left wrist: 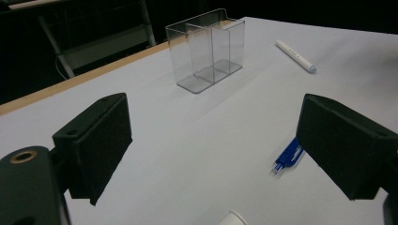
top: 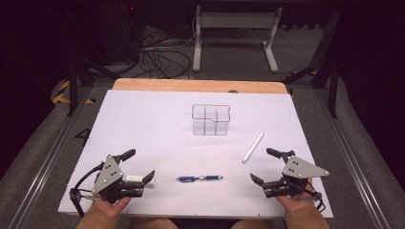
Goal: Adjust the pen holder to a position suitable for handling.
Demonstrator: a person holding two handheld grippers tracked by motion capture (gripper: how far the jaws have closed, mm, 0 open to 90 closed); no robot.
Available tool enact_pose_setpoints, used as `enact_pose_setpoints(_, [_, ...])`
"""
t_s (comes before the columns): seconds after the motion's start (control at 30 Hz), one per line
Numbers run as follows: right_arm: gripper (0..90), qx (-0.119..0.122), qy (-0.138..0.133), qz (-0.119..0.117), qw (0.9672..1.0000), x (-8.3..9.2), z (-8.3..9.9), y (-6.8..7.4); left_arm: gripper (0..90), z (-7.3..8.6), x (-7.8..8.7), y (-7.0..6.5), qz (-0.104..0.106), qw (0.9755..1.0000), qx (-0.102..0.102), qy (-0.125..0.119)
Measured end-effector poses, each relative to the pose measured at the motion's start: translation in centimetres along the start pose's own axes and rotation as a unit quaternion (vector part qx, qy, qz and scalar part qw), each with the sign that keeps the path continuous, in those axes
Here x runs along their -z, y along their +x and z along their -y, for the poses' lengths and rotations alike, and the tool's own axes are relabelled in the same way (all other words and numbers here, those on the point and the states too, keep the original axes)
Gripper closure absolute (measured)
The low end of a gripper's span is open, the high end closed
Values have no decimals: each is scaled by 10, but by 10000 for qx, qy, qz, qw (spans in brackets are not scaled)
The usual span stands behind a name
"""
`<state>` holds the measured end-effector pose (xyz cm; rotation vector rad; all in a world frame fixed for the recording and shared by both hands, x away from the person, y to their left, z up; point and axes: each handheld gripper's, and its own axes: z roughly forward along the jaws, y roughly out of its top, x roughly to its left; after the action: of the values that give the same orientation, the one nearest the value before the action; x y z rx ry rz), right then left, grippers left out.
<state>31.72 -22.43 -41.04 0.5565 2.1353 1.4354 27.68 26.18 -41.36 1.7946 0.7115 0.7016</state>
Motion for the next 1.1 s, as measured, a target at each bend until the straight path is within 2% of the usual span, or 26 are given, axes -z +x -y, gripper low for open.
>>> enact_pose_setpoints(0.23, [56, -3, 150, -46, 9999, -6, -14, -6, 116, 0, 1, 0, -2, 10000, 15, -10])
enact_pose_setpoints(0.4, [56, -4, 304, -114, 9995, -16, -27, -10, 117, 0, 0, 0, 0, 10000, 0, 2])
enact_pose_setpoints(0.63, [60, 2, 282, -233, 9993, -25, -43, -16, 117, 0, 1, 1, -11, 10000, 50, 7])
enact_pose_setpoints(0.77, [61, 111, 277, -251, 9992, -29, -52, -18, 117, 0, 0, 0, -9, 10000, 42, 2])
enact_pose_setpoints(0.97, [64, 167, 272, -281, 9991, -32, -56, -18, 117, 0, 0, 0, -15, 10000, 52, -1])
enact_pose_setpoints(1.1, [99, 151, 305, -374, 9987, -33, -57, -19, 118, 0, 1, 0, -15, 10000, 33, 9])
